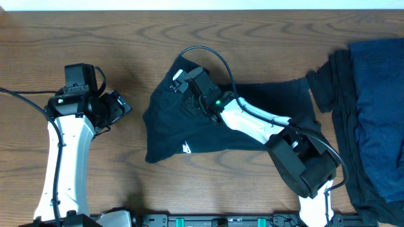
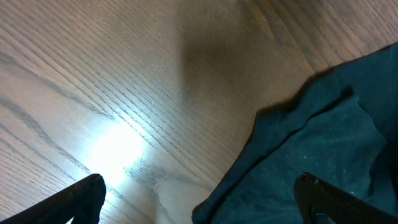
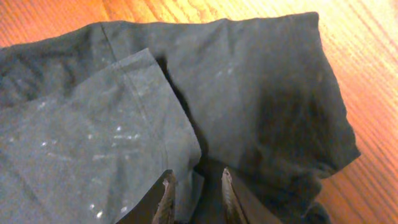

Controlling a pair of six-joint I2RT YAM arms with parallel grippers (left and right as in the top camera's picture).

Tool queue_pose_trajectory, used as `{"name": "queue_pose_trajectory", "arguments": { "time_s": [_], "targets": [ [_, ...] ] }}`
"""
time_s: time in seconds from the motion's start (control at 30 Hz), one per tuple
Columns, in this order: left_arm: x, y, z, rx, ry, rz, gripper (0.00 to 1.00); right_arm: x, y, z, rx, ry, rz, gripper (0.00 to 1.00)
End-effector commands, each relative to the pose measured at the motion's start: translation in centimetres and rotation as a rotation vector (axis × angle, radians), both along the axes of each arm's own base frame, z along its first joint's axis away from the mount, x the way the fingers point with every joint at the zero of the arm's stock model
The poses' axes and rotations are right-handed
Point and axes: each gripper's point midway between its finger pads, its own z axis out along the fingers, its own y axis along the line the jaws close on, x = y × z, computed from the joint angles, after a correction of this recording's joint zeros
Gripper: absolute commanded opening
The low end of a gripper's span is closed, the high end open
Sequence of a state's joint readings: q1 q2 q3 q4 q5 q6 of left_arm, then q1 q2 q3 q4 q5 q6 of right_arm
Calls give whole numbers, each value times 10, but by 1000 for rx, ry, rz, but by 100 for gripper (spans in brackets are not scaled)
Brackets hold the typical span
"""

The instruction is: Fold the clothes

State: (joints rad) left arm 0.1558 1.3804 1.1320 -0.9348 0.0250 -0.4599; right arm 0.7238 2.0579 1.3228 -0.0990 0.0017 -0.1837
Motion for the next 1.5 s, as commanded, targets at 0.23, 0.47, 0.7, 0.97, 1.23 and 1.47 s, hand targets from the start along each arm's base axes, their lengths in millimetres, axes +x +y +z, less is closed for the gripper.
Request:
{"name": "queue_pose_trajectory", "arguments": {
  "time_s": [0.23,0.47,0.7,0.97,1.23,1.47],
  "targets": [
    [0,3,2,11,-1,8,98,2,-40,76,-7,-19,-156,37],
    [0,3,2,11,-1,8,98,-70,-86,67,-132,285,-117,13],
    [0,3,2,11,-1,8,98,-98,-102,23,-219,460,-160,1],
    [0,3,2,11,-1,8,98,-102,-106,-13,-270,543,-203,1],
    [0,3,2,11,-1,7,98,-107,-105,-19,-266,581,-196,1],
    [0,3,2,11,-1,8,98,-109,-107,-28,-276,606,-221,1]
  ]
}}
